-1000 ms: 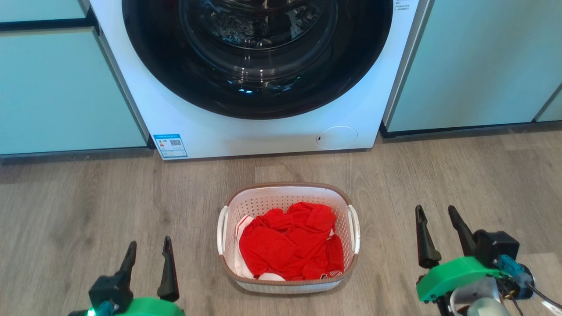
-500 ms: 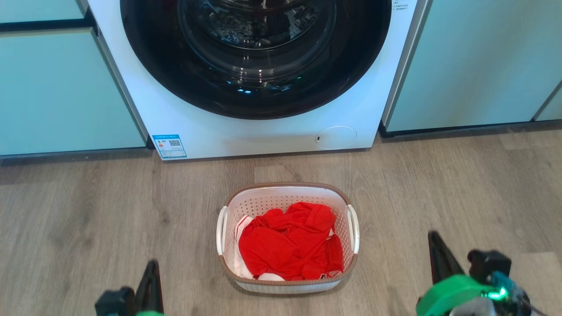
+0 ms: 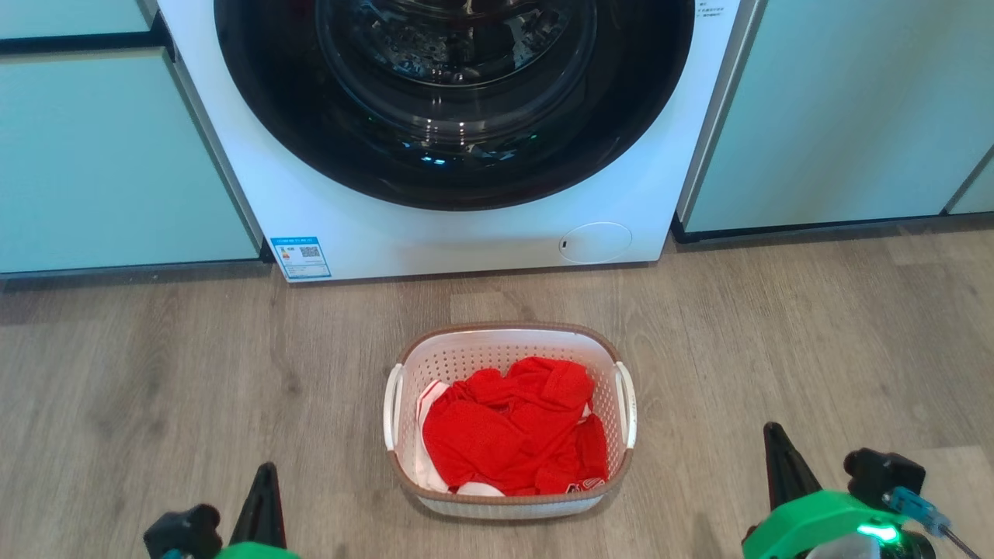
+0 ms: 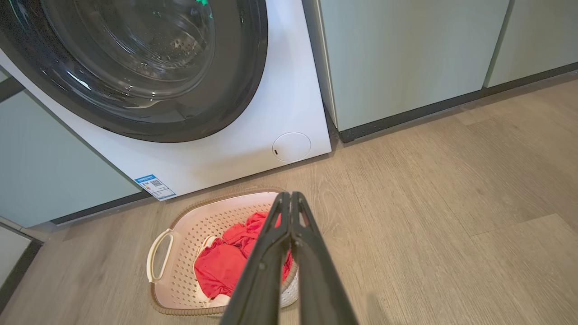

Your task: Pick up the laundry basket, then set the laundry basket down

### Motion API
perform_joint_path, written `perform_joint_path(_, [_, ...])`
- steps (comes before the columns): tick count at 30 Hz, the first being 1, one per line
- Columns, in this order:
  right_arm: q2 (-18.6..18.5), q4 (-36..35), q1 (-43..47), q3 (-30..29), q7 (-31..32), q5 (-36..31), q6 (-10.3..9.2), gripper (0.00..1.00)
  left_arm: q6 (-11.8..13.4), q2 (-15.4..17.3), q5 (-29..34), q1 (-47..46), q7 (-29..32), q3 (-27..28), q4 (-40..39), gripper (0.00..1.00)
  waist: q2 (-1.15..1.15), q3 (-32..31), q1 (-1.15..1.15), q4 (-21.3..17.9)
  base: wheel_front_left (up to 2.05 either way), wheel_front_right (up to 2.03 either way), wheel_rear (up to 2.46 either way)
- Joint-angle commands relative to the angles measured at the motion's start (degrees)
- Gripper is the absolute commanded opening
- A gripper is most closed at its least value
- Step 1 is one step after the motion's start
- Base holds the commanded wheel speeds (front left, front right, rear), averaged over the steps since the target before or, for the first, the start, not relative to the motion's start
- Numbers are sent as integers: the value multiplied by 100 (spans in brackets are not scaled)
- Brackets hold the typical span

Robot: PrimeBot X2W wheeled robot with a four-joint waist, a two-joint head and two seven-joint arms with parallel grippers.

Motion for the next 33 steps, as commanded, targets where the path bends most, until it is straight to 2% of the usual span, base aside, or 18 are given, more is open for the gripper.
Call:
perform_joint_path(1, [-60, -203, -274, -38, 39, 227, 2, 0, -39, 32, -224, -259, 45, 104, -135, 0, 0, 2, 0, 3, 0, 0, 0])
perform_joint_path(33, [-126, -288, -473, -229, 491, 2195, 5, 0, -313, 67, -2257, -689, 510, 379, -55, 0, 0, 26, 0, 40, 0, 0, 0])
